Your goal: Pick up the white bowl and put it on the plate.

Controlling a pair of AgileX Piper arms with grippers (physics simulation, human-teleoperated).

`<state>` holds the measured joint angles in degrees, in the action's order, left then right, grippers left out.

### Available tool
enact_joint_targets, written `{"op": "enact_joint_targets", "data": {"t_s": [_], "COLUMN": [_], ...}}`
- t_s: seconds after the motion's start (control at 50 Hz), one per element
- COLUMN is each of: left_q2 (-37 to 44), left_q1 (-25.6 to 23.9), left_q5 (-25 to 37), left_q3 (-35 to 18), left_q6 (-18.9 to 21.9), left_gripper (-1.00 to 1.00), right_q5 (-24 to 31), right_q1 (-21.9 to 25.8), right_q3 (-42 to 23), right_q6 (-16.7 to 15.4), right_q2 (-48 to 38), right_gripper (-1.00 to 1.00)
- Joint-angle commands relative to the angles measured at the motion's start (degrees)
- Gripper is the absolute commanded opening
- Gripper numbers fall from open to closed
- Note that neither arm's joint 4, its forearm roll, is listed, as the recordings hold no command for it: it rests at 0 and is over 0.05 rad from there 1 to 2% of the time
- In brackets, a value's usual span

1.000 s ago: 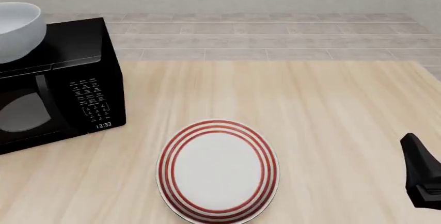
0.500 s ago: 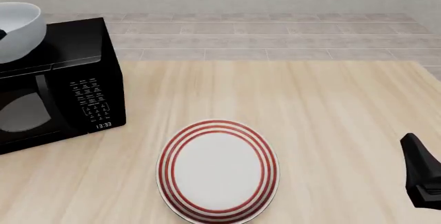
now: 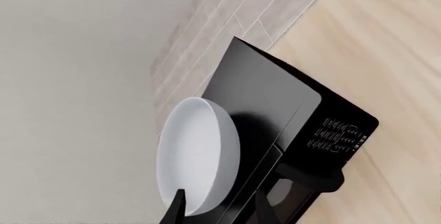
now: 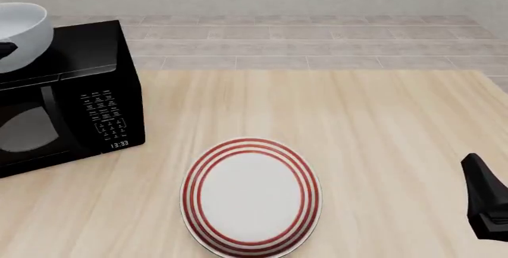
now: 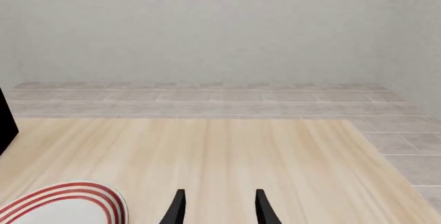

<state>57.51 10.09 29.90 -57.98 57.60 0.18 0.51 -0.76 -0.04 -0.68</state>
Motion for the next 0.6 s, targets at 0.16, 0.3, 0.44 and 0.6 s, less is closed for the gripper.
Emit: {"op": "enact_joint_targets", "data": {"t_s": [0.16,0.3,0.44,0.6], "left_q2": [3.5,4.3,5.3,6.6], "left_q1": [2.1,2.2,3.2,3.9], "left_q5": [-2.1,-2.7,-3.7,-5.0], "left_q3": [0.0,-0.2,0.0,0.3], "left_q6": [-0.5,-0.8,-0.5,-0.7], "left_gripper": [1.00,1.00,1.00,1.00], "right_q5": [0.0,0.0,0.0,0.0], "right_q1": [0.0,0.0,0.0,0.0], "right_q3": [0.0,0.0,0.0,0.0], "right_q6": [0.0,0.0,0.0,0.0], "right_q2": [0.0,0.0,0.0,0.0], "right_gripper": [1.00,1.00,1.00,1.00]}}
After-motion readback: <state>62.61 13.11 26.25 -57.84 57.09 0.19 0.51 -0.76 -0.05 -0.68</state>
